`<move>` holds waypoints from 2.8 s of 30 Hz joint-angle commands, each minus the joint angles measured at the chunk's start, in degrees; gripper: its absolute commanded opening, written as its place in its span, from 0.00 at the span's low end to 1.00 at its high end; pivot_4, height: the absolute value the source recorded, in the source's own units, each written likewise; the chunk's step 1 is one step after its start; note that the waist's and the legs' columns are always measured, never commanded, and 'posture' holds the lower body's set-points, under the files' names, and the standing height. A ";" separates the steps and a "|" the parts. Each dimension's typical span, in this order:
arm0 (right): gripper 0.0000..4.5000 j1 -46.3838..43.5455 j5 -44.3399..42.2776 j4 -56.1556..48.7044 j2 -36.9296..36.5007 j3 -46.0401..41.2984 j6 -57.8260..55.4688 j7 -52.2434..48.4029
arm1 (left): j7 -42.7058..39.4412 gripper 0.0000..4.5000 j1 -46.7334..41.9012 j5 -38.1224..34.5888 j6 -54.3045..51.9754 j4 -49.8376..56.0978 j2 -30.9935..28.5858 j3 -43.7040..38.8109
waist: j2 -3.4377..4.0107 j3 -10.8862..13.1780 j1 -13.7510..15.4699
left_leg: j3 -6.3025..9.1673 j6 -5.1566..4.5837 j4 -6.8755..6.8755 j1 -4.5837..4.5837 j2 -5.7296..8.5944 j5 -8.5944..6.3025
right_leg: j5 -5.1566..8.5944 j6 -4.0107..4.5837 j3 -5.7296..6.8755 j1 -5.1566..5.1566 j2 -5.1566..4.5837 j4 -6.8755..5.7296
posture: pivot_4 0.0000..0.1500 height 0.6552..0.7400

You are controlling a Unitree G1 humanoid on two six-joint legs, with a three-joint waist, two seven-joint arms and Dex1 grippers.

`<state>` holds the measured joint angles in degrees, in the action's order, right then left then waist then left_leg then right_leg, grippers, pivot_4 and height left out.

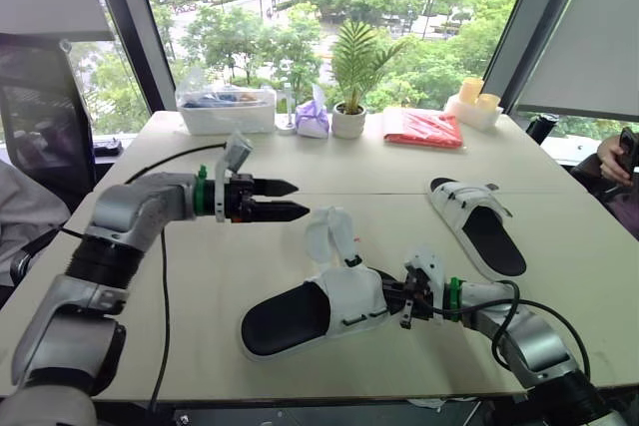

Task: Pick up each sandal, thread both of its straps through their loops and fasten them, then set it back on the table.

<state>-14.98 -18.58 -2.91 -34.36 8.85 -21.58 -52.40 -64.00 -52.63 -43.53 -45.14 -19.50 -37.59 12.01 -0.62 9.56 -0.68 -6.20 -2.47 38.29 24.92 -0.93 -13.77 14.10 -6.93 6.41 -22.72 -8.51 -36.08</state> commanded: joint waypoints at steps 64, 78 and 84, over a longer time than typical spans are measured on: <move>0.00 0.32 5.46 5.62 0.67 1.56 0.41 0.74 | -15.37 0.74 14.45 14.11 17.83 36.98 -6.16 1.07 | 0.35 -0.20 0.01 | 0.04 -0.19 -0.31 0.01 -0.09 -0.17 | -0.07 0.24 0.14 -0.08 0.01 0.78 | 1.00 1.00; 0.00 -1.99 6.17 8.78 1.77 2.56 1.48 0.48 | -14.28 0.74 -0.09 17.15 0.58 21.74 2.07 10.72 | 0.33 -0.19 -0.01 | 0.07 -0.20 -0.22 -0.02 -0.03 -0.15 | -0.05 0.08 0.15 0.20 0.03 0.61 | 1.00 1.00; 0.00 -1.32 6.10 8.35 1.82 2.60 1.58 0.99 | -16.71 0.74 -4.13 17.79 -3.28 21.47 5.52 15.84 | 0.32 -0.19 0.00 | 0.08 -0.20 -0.22 -0.02 -0.04 -0.15 | 0.04 0.26 0.15 0.03 0.00 0.63 | 1.00 1.00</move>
<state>-18.22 -15.77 1.98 -32.56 9.86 -18.30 -52.81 -79.77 -55.36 -25.94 -47.88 0.71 -32.14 27.09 -0.30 9.37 -0.68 -6.12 -2.66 38.07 24.90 -0.96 -13.92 14.15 -6.66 6.55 -22.69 -8.52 -35.44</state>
